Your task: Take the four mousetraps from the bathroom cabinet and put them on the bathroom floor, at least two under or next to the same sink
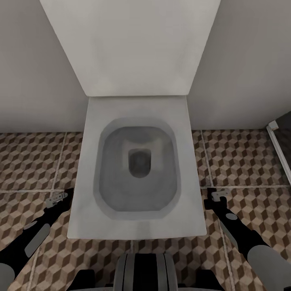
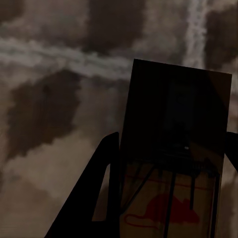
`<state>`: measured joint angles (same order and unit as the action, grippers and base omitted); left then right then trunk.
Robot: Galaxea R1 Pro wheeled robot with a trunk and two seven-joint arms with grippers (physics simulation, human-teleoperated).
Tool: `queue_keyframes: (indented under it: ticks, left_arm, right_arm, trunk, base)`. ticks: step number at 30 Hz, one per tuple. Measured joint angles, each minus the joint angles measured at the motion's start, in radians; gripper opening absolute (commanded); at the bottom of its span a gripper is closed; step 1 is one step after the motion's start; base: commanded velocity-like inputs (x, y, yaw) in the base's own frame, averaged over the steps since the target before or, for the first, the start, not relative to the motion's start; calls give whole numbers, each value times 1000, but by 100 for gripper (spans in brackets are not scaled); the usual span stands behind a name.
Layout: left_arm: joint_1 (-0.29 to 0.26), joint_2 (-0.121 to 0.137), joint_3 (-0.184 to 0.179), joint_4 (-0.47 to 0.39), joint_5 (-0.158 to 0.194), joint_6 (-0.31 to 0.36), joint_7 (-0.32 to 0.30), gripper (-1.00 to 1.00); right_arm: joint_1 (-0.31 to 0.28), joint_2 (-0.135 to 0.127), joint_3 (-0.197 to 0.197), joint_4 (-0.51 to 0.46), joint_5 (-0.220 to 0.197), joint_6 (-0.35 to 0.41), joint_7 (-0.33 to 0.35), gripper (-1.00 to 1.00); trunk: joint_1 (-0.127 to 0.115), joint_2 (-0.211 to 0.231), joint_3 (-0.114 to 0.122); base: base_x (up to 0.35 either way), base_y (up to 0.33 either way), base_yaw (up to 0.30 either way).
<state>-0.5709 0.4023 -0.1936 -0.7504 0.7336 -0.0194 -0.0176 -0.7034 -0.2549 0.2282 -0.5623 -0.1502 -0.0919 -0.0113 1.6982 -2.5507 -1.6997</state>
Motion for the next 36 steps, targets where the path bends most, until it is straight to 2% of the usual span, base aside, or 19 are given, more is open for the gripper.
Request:
queue_keyframes:
  ticks: [36]
  left_arm:
    - [1,0,0,2,-2,0,0,-100]
  right_arm:
    - [0,0,0,0,-1,-1,0,-100]
  trunk:
    - [0,0,0]
  base:
    - [0,0,0]
